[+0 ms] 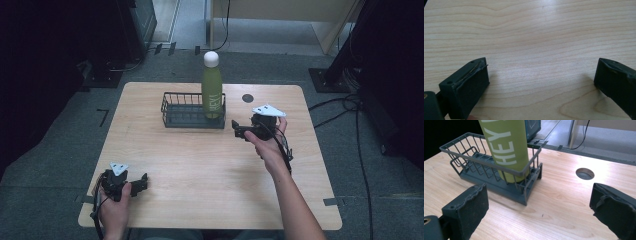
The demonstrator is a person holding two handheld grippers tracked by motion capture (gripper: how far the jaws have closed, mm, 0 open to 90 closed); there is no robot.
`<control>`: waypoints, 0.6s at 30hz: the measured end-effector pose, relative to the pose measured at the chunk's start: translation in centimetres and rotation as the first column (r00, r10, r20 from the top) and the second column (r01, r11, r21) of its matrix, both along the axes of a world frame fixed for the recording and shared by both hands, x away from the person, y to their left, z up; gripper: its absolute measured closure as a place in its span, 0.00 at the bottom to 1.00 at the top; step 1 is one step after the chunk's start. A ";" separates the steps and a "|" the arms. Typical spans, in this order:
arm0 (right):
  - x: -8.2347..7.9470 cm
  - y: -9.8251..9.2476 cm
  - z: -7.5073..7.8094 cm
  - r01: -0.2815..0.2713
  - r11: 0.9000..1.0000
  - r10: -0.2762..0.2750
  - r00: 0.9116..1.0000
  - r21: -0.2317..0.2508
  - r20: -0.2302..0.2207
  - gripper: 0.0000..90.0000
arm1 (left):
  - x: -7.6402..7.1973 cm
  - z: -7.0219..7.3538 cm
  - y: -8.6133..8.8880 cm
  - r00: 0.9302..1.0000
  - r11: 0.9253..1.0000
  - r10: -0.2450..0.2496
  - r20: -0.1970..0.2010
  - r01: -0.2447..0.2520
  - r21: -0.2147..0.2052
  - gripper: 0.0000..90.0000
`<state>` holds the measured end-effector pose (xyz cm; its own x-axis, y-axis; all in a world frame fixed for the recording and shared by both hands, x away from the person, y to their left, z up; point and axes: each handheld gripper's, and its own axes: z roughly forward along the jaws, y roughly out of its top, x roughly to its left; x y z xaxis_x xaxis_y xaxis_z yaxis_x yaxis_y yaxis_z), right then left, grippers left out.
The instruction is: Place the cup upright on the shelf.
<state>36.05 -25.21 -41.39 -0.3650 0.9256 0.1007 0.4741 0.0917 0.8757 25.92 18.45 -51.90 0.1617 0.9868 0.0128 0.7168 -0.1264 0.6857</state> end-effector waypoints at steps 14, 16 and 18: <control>-2.1 -2.6 -1.4 0.047 0.999 -0.047 0.999 -0.005 -0.016 0.02 | 0.0 0.0 0.0 1.000 1.000 0.000 0.001 0.000 0.000 0.00; -2.5 -3.0 -1.8 0.056 0.998 -0.056 0.998 -0.007 -0.023 0.02 | 0.0 0.0 0.0 1.000 1.000 0.000 0.000 0.000 0.000 0.00; -2.8 -3.4 -2.0 0.063 0.998 -0.063 0.998 -0.007 -0.026 0.02 | 0.0 0.0 0.0 1.000 1.000 0.001 0.001 -0.001 0.000 0.00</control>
